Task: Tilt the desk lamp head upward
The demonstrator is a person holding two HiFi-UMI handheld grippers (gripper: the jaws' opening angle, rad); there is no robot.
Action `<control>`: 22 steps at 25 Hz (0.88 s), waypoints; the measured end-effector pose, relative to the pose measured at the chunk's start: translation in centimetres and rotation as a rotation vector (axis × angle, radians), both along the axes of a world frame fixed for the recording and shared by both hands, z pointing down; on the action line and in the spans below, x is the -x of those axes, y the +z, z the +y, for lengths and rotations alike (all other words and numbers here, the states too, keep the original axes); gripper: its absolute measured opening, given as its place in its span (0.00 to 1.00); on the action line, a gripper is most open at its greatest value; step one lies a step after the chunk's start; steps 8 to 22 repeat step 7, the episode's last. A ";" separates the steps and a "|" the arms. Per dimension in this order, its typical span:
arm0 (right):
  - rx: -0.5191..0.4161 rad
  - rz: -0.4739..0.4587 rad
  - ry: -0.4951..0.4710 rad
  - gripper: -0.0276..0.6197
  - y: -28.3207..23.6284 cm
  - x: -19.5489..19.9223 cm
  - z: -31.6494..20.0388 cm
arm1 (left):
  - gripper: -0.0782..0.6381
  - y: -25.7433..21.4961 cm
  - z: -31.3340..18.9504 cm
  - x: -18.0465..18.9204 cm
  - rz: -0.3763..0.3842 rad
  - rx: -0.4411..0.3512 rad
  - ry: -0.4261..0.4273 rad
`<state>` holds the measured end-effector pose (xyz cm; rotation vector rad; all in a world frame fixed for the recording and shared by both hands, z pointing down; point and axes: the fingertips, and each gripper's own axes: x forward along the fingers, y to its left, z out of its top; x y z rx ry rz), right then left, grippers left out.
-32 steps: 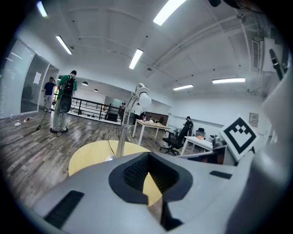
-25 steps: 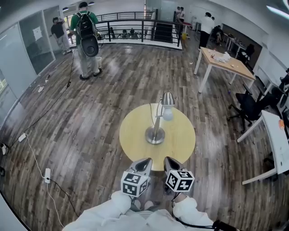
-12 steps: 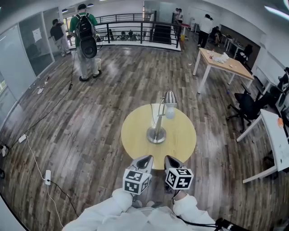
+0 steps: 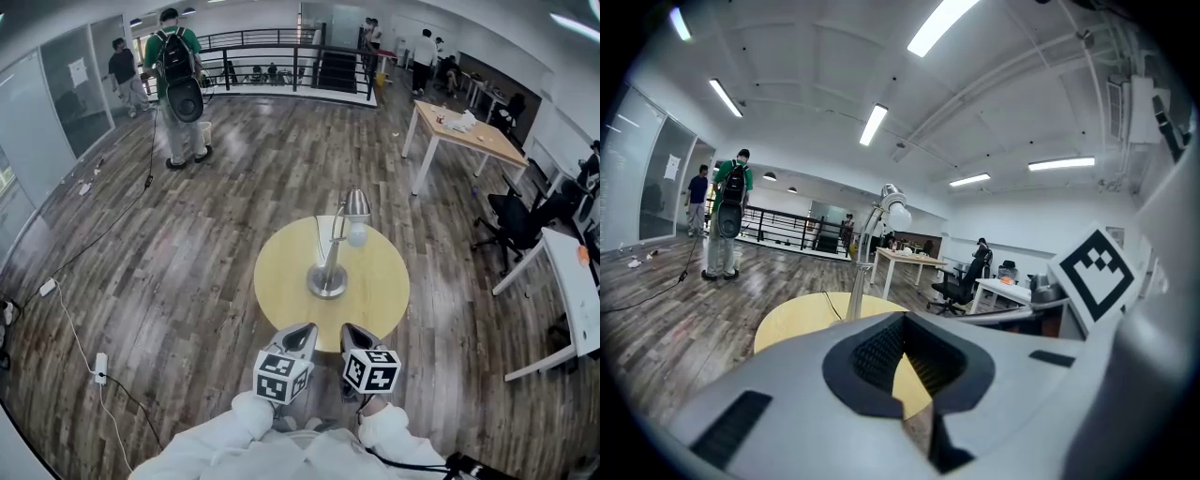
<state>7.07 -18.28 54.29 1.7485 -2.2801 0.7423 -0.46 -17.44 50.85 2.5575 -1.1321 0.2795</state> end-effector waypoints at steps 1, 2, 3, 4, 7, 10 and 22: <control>0.002 -0.001 -0.001 0.06 0.2 0.1 0.1 | 0.11 0.2 0.1 0.1 -0.001 0.004 -0.001; 0.003 -0.002 -0.002 0.06 0.3 0.1 0.1 | 0.11 0.4 0.2 0.2 -0.001 0.008 -0.001; 0.004 -0.003 -0.003 0.06 0.5 0.1 0.1 | 0.11 0.6 0.2 0.2 0.001 0.014 -0.003; 0.005 -0.005 -0.004 0.06 0.5 0.1 0.1 | 0.11 0.7 0.2 0.2 0.004 0.019 -0.005; 0.007 -0.006 -0.006 0.06 0.5 0.0 0.0 | 0.11 0.8 0.0 0.2 0.017 0.037 -0.015; 0.007 -0.006 -0.006 0.06 0.5 0.0 0.0 | 0.11 0.8 0.0 0.2 0.017 0.037 -0.015; 0.007 -0.006 -0.006 0.06 0.5 0.0 0.0 | 0.11 0.8 0.0 0.2 0.017 0.037 -0.015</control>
